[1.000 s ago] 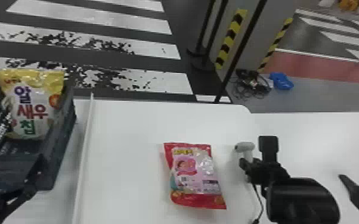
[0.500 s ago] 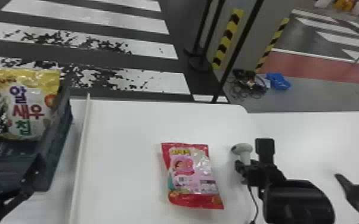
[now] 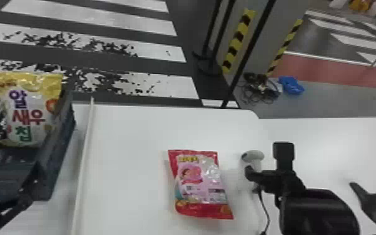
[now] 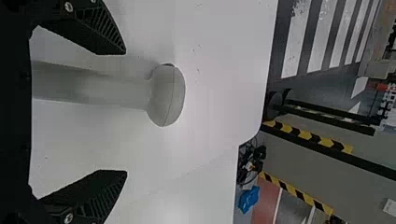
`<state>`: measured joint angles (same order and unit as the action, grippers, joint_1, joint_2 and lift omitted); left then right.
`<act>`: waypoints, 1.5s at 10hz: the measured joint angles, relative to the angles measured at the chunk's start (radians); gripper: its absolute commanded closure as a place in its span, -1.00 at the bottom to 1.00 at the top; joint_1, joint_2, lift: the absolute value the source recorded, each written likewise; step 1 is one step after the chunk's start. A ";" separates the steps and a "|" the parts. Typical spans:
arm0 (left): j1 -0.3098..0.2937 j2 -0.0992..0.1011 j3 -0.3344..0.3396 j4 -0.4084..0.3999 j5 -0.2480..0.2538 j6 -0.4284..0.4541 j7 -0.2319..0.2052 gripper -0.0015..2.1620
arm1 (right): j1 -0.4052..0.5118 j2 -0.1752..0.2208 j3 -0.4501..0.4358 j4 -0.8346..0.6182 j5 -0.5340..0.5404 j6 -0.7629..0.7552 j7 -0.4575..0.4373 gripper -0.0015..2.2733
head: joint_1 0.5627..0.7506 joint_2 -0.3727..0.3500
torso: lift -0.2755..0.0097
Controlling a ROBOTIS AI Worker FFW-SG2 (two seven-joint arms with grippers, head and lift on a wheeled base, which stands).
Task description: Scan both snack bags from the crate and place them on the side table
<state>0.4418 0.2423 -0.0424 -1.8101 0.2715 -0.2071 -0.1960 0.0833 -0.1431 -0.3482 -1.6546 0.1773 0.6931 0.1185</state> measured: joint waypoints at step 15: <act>0.001 0.000 -0.003 0.006 0.002 -0.001 0.000 -0.93 | 0.090 0.013 -0.178 -0.290 -0.485 0.700 0.419 -0.94 | 0.41 -0.42 | 0.26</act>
<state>0.4430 0.2423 -0.0452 -1.8044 0.2730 -0.2080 -0.1962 0.1730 -0.1297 -0.5266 -1.9444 -0.3072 1.3935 0.5378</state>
